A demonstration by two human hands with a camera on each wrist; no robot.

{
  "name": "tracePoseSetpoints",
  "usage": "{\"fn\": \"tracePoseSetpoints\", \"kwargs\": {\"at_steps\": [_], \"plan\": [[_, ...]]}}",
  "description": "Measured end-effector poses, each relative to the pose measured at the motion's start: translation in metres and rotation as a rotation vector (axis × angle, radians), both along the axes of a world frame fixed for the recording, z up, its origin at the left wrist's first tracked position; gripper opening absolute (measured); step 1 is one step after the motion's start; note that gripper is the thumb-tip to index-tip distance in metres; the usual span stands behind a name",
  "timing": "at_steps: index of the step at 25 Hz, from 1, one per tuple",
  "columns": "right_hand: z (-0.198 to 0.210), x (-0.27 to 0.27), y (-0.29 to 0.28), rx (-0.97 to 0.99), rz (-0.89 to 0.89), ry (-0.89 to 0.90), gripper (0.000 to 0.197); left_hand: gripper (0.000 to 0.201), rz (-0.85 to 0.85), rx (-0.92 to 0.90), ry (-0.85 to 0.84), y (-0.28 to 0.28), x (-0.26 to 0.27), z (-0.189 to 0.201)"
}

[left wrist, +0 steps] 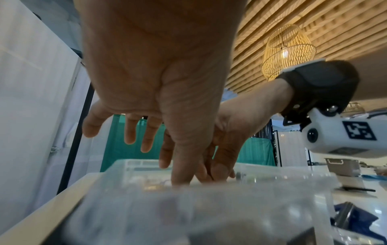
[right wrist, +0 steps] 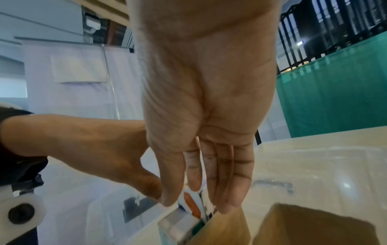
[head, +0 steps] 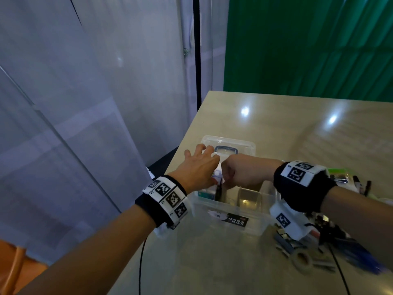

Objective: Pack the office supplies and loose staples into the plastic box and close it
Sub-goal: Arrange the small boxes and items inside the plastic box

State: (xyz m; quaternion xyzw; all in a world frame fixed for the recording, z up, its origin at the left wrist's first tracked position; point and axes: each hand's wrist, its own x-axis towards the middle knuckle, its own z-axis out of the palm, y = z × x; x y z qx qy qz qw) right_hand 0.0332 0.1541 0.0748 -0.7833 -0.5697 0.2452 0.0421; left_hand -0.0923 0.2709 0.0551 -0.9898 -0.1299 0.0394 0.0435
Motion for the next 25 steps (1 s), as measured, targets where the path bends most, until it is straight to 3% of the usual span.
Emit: {"fn": "tracePoseSetpoints", "kwargs": {"at_steps": [11,18,25], "plan": [[0.057,0.114,-0.1,0.109,-0.156,0.083,0.022,0.027,-0.07,-0.17,-0.07,-0.072,0.083,0.05],[0.038,0.17,-0.165,0.031,-0.19,0.076,0.022,0.022,-0.085,-0.241,-0.039,-0.123,0.159,0.028],[0.01,0.213,-0.194,0.004,-0.227,0.007,0.025,0.029,-0.013,-0.225,0.123,-0.137,0.226,0.002]]}}
